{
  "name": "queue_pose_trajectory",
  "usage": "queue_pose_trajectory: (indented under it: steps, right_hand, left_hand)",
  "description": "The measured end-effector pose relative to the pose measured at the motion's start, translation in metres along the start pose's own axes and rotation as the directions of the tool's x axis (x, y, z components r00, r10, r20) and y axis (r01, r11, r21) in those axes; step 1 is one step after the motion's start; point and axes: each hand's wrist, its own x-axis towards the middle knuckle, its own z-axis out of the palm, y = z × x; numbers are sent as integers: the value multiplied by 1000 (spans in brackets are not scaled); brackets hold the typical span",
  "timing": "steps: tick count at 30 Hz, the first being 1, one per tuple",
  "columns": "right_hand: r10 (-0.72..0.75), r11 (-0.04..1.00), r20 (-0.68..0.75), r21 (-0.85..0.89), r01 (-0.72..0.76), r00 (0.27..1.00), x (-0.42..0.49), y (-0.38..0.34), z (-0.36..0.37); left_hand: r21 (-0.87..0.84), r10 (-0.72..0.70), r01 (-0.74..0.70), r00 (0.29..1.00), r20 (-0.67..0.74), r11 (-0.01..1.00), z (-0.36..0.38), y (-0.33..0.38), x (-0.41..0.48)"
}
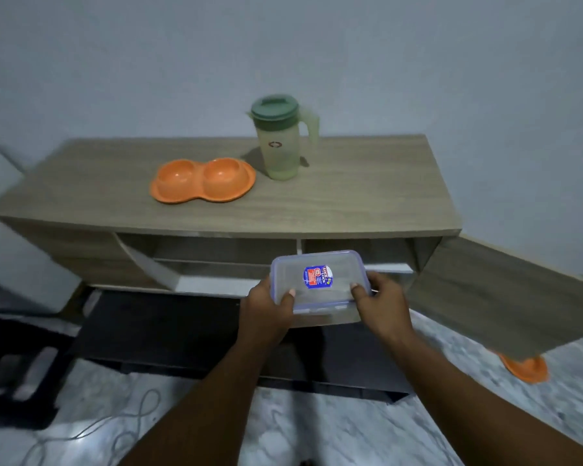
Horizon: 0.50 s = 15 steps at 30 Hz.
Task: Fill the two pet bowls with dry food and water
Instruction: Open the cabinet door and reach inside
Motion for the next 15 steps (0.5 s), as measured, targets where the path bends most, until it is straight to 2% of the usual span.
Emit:
queue_pose_trajectory:
  steps: [7, 15]
  right_hand:
    - [-143, 989, 104, 47, 138, 984, -39, -129, 31]
    - [-314, 949, 182, 23, 315, 932, -11, -269, 117]
  left_hand:
    - [-29, -69, 66, 990, -125, 997, -146, 27, -20]
    - [-82, -144, 126, 955, -259, 989, -282, 13, 53]
